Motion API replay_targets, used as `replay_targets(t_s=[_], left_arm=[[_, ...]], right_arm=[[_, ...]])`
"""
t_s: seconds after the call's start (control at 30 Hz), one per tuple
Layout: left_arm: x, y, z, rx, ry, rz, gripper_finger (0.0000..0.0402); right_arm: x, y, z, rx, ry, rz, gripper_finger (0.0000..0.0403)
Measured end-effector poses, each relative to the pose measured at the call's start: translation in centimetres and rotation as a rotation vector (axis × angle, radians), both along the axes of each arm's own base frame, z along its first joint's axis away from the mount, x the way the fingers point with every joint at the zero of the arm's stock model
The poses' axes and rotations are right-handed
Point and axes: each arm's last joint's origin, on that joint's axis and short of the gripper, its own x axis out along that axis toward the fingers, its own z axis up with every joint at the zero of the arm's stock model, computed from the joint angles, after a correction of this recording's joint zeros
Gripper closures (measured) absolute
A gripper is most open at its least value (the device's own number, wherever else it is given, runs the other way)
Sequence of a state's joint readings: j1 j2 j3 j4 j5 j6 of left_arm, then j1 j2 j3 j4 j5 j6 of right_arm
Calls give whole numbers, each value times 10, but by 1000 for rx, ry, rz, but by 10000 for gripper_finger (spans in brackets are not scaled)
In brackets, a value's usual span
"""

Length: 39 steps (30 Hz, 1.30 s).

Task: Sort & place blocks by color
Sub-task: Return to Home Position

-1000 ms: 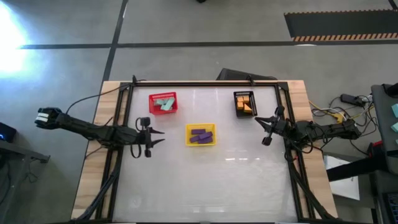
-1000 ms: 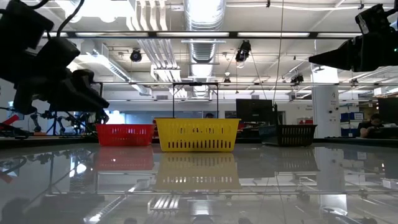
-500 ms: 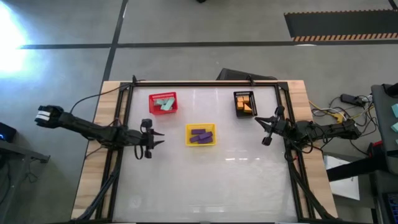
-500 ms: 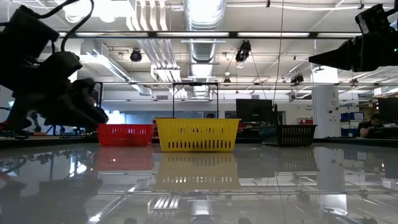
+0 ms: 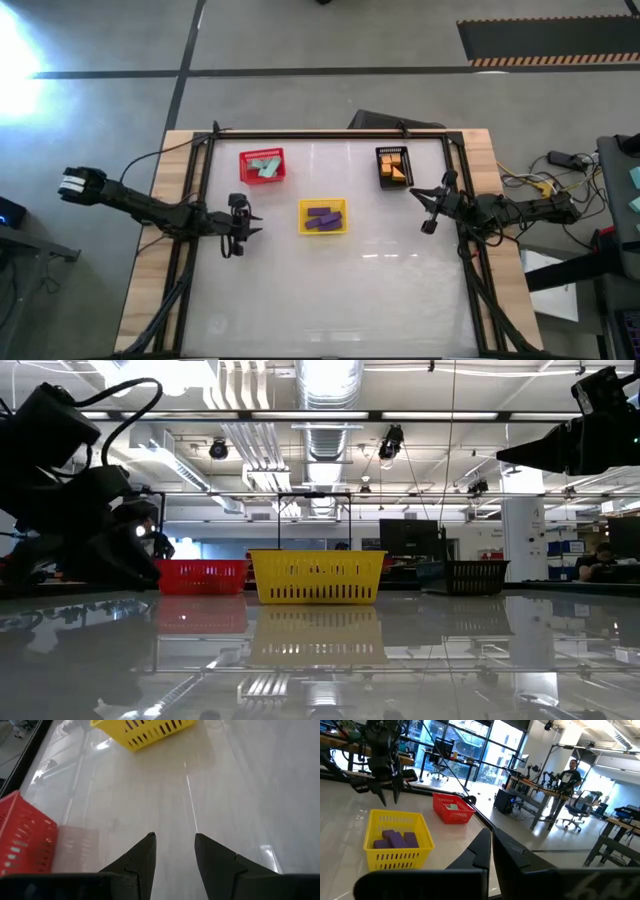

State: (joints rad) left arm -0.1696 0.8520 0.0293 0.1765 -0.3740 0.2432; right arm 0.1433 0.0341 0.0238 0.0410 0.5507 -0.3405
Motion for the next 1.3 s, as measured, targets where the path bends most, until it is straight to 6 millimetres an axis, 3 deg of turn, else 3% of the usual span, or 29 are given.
replay_targets(t_s=[0.53,0.87,1.3], left_arm=[[-17,3,33,-59,-332,-2,282],[-37,6,65,-121,-699,-2,282],[-36,6,72,-133,-773,-1,282]], right_arm=[[0,0,0,0,0,1,394],[0,0,0,0,0,1,394],[0,0,0,0,0,0,394]])
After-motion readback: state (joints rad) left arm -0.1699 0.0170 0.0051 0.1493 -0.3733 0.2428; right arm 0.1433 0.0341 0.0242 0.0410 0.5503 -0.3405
